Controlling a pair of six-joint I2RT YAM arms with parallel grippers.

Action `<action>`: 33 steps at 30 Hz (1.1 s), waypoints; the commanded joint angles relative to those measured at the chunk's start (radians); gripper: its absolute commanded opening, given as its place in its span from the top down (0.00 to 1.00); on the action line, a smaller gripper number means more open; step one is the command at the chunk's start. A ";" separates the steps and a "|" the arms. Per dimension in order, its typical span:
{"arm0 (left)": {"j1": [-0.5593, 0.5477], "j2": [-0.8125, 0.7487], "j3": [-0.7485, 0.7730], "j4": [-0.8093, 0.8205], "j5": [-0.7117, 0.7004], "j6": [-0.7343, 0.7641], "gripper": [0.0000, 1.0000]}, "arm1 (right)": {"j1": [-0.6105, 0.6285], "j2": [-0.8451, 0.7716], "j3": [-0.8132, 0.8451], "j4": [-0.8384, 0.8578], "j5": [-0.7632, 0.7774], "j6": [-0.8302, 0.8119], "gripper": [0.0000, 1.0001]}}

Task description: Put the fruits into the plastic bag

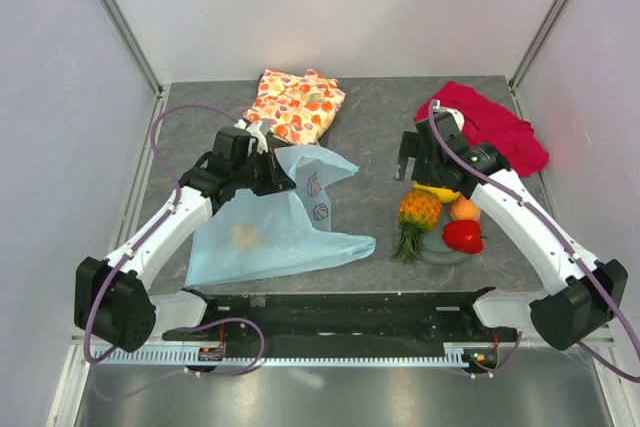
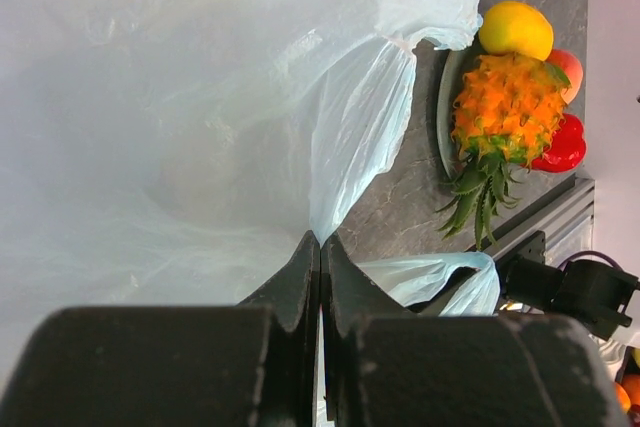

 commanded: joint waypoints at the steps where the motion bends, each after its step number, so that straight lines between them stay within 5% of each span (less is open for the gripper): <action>1: 0.003 -0.028 -0.006 0.032 0.032 -0.016 0.98 | -0.061 -0.008 -0.009 -0.095 0.018 0.041 0.02; 8: 0.003 -0.051 -0.023 0.034 0.032 -0.028 0.99 | -0.164 0.008 -0.118 -0.086 -0.011 0.103 0.02; 33: 0.004 -0.107 -0.069 0.052 0.013 -0.059 0.98 | -0.176 0.060 -0.295 0.146 -0.089 0.193 0.02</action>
